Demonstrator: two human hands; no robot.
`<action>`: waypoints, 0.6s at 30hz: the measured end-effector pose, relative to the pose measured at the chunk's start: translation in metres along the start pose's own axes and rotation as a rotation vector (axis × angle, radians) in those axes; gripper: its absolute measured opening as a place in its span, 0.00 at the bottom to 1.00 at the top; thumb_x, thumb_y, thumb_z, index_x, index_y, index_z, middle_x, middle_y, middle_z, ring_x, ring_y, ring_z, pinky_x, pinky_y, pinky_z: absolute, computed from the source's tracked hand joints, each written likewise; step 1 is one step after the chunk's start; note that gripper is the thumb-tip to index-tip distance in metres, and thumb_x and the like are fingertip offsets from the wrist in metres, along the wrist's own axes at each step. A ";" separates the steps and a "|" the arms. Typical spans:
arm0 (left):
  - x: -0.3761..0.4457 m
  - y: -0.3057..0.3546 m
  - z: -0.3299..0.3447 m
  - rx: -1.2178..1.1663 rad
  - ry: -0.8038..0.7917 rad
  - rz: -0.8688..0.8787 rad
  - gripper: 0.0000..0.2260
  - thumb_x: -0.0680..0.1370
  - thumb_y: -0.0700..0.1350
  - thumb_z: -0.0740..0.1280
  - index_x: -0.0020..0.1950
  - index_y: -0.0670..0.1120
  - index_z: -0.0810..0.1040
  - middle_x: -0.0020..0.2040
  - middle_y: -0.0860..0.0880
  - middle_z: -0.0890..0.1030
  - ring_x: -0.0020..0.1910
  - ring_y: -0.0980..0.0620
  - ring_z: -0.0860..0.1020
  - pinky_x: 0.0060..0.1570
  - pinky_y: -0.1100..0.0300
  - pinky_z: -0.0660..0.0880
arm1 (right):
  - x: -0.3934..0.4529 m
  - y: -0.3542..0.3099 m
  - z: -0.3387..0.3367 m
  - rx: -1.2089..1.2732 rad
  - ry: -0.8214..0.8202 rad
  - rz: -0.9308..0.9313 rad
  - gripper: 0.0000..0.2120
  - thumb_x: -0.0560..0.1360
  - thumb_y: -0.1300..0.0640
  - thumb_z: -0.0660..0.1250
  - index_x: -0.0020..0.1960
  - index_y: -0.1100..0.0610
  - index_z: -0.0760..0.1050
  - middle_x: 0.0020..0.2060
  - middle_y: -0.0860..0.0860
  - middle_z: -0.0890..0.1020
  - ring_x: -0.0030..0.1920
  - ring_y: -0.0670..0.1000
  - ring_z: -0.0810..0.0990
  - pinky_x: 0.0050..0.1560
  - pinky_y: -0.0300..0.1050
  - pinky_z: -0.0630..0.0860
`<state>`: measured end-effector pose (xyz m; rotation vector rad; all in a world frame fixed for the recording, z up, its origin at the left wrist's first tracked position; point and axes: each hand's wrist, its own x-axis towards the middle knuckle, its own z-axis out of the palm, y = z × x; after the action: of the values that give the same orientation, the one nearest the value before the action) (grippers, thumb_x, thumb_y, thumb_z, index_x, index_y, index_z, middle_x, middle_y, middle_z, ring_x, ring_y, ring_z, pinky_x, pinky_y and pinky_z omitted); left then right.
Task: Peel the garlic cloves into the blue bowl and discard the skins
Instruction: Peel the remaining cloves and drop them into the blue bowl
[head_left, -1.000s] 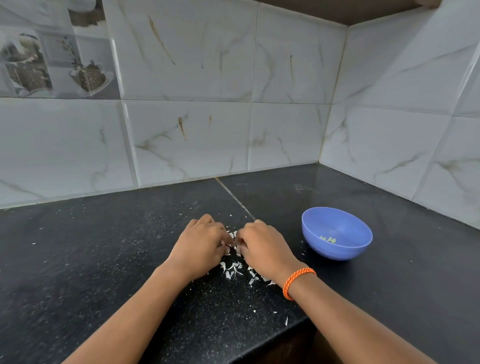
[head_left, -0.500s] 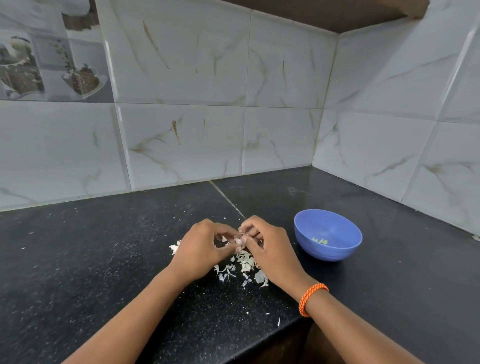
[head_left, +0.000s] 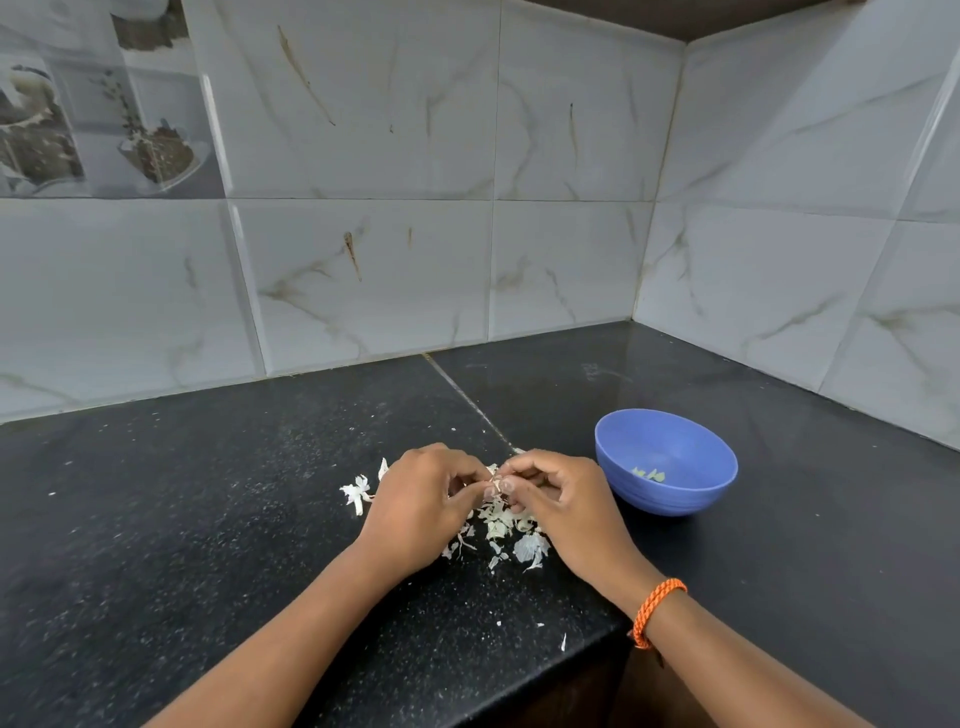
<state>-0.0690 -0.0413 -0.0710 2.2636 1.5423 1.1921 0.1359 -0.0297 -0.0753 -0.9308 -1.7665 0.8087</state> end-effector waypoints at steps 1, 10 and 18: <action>0.000 0.001 0.000 -0.028 0.001 -0.008 0.05 0.80 0.50 0.76 0.45 0.56 0.88 0.37 0.60 0.84 0.42 0.56 0.79 0.39 0.61 0.69 | 0.002 0.000 0.000 0.037 -0.003 0.014 0.05 0.81 0.64 0.73 0.51 0.57 0.87 0.41 0.51 0.88 0.41 0.51 0.87 0.46 0.47 0.86; 0.000 -0.002 -0.004 -0.345 -0.069 -0.072 0.06 0.82 0.47 0.75 0.46 0.54 0.88 0.40 0.52 0.87 0.39 0.44 0.84 0.43 0.42 0.80 | 0.009 0.000 -0.003 0.334 -0.033 0.197 0.07 0.82 0.64 0.71 0.54 0.61 0.88 0.41 0.58 0.88 0.42 0.53 0.86 0.49 0.46 0.84; 0.002 0.002 -0.006 -0.056 0.138 -0.122 0.09 0.71 0.57 0.83 0.37 0.59 0.85 0.36 0.63 0.84 0.34 0.57 0.82 0.35 0.52 0.79 | 0.011 -0.011 -0.004 0.161 -0.037 0.132 0.05 0.79 0.64 0.75 0.53 0.57 0.88 0.42 0.56 0.88 0.41 0.60 0.87 0.47 0.55 0.87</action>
<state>-0.0712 -0.0425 -0.0652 2.0588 1.6471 1.3635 0.1345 -0.0251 -0.0601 -0.9374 -1.6572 1.0432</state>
